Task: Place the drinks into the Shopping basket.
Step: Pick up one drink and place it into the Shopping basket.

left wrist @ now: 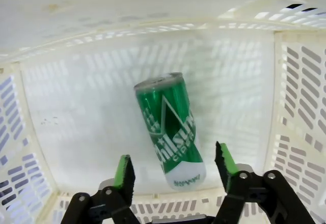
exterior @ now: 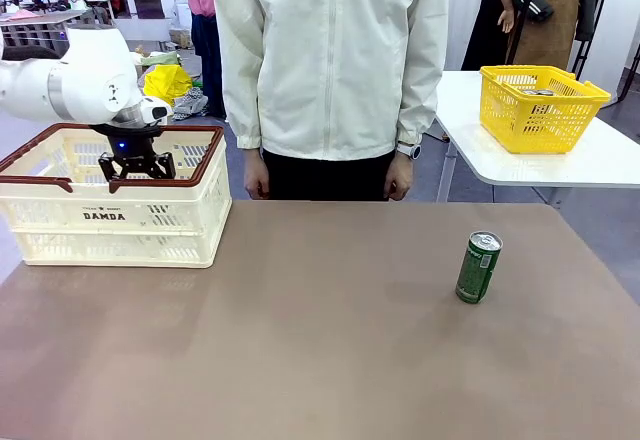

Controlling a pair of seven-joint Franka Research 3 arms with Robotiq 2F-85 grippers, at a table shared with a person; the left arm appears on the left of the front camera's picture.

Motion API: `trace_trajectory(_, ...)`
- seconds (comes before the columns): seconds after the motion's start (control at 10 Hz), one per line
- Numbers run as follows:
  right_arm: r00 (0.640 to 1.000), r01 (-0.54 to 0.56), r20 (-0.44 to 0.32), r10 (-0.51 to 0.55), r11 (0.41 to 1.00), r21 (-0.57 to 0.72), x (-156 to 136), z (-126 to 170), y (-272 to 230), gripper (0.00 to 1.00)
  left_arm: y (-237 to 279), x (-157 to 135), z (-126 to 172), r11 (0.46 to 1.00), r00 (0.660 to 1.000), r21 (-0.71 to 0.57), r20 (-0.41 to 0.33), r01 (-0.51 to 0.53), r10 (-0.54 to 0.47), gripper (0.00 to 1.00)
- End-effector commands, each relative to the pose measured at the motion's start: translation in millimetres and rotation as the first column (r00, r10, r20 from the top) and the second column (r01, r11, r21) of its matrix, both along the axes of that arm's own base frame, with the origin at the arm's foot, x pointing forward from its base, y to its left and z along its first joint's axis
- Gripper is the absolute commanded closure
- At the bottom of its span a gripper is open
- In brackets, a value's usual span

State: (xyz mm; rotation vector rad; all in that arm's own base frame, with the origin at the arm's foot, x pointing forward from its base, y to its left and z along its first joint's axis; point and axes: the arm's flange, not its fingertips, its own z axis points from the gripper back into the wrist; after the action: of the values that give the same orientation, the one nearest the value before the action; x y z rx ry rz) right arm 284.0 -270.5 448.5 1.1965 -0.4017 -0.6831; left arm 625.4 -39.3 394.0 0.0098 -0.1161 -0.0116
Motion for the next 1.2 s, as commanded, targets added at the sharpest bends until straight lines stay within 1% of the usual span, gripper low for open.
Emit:
trace_trajectory(0.0,1.000,0.002,0.022,-0.002,1.000,0.005,1.1,0.9,-0.5,0.00,3.2,-1.3,5.6,1.000,1.000,-0.018,0.011,0.009,-0.009,0.00)
trace_trajectory(0.3,1.000,0.002,0.022,-0.002,1.000,0.005,1.1,0.9,-0.5,0.00,5.0,-4.3,9.7,1.000,1.000,-0.021,0.012,0.010,-0.010,0.00)
trace_trajectory(0.4,1.000,0.002,0.022,-0.002,1.000,0.005,1.1,0.9,-0.5,0.00,6.3,-6.1,17.0,0.999,1.000,-0.033,-0.003,0.023,-0.023,0.00)
trace_trajectory(0.5,1.000,0.002,0.022,-0.002,1.000,0.005,1.1,0.9,-0.5,0.00,6.8,-8.2,33.6,0.999,1.000,-0.047,0.013,0.022,-0.022,0.00)
trace_trajectory(0.6,1.000,0.002,0.022,-0.002,1.000,0.005,1.1,0.9,-0.5,0.00,5.6,-12.5,60.6,0.999,0.999,-0.043,0.046,0.026,-0.024,0.00)
trace_trajectory(0.7,1.000,0.002,0.022,-0.002,1.000,0.005,1.1,0.9,-0.5,0.00,5.1,-21.9,99.8,0.998,0.997,-0.057,0.067,0.038,-0.034,0.00)
trace_trajectory(0.8,1.000,0.002,0.022,-0.002,1.000,0.005,1.1,0.9,-0.5,0.00,7.0,-34.0,132.1,0.993,0.997,-0.101,0.046,0.068,-0.064,0.00)
trace_trajectory(0.9,1.000,0.002,0.022,-0.002,1.000,0.005,1.1,0.9,-0.5,0.00,11.4,-50.4,157.9,0.981,0.993,-0.159,-0.004,0.114,-0.116,0.00)
trace_trajectory(1.0,1.000,0.002,0.022,-0.002,1.000,0.005,1.1,0.9,-0.5,0.00,18.6,-72.9,178.3,0.969,0.984,-0.186,-0.048,0.160,-0.171,0.00)
trace_trajectory(1.1,1.000,0.002,0.022,-0.002,1.000,0.005,1.1,0.9,-0.5,0.00,29.9,-102.5,193.9,0.959,0.975,-0.210,-0.072,0.192,-0.211,0.00)
